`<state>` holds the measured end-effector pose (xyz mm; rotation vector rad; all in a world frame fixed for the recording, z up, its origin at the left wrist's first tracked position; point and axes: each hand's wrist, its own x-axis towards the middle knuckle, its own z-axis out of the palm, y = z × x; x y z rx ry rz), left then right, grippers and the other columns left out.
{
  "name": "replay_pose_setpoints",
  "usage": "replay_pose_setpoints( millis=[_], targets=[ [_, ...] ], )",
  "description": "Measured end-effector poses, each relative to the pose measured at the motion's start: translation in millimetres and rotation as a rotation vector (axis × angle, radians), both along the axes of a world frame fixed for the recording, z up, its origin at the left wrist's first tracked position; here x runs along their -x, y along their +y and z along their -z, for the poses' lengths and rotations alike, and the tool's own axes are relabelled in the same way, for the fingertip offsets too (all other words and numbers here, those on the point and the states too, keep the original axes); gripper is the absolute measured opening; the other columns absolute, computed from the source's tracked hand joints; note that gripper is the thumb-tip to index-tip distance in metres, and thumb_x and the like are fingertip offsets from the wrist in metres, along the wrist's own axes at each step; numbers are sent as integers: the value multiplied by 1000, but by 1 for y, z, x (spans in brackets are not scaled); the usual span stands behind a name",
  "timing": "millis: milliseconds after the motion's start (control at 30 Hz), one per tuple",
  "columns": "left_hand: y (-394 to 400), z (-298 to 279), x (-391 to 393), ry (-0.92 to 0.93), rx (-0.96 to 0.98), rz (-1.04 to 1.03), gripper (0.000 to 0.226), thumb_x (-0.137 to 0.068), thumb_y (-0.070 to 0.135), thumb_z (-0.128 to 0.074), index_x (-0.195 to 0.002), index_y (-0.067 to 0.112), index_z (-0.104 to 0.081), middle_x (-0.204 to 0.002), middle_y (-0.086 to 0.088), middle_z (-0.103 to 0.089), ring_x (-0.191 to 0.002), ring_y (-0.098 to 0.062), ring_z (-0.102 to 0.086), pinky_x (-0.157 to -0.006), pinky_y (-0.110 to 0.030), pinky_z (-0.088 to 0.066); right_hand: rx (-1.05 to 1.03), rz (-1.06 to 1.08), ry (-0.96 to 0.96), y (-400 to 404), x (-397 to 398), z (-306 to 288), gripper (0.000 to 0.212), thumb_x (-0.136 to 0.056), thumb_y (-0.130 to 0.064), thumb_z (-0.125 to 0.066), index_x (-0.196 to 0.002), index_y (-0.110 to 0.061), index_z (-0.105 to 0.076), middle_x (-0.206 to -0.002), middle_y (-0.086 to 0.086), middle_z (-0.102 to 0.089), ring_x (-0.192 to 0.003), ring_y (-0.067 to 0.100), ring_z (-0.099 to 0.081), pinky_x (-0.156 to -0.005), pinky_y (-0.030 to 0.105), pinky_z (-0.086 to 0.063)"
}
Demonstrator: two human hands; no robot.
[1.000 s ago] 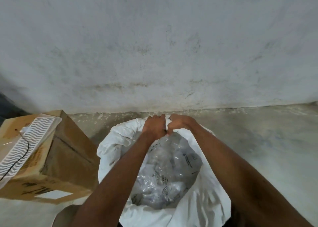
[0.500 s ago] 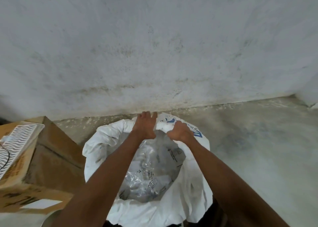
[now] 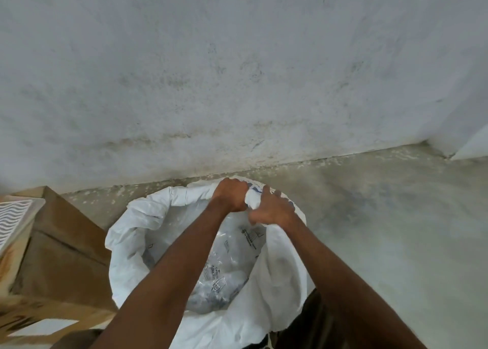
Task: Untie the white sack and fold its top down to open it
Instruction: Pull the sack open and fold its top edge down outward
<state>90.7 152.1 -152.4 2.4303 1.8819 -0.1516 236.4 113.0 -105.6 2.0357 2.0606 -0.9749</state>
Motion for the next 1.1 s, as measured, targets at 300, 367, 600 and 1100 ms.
replay_pose_setpoints(
  millis=[300,367,600,1100],
  targets=[
    [0,-16,-13,44,129,89,79,-71,35,-75,-140,11,-45,-117,-16,-65,-119,-35,-54,-100,-42,-45,20,344,245,-26,-18,27,70,-62,-22,-76,-128,-9,-57,-120,8,-64,-110,29,-64,-88,36,-56],
    [-14,-11,-14,35,16,226,91,-65,28,-76,-144,10,-35,-122,-20,-56,-123,-36,-43,-106,-44,-37,134,391,437,-14,-22,21,63,-58,-10,-80,-119,-4,-63,-102,7,-67,-90,24,-65,-68,29,-56],
    [-27,3,-30,65,-75,437,75,-63,23,-73,-133,8,-49,-113,-14,-60,-106,-31,-56,-92,-40,-45,412,335,579,-14,-36,10,44,-58,-14,-86,-98,-13,-69,-103,10,-69,-96,25,-62,-85,34,-51],
    [-30,-20,-60,94,206,161,68,-77,33,-74,-138,19,-47,-134,-13,-55,-125,-32,-50,-106,-45,-42,15,626,373,-101,-31,33,58,-94,-42,-56,-139,-7,-49,-139,15,-57,-125,35,-57,-106,45,-46]
  ],
)
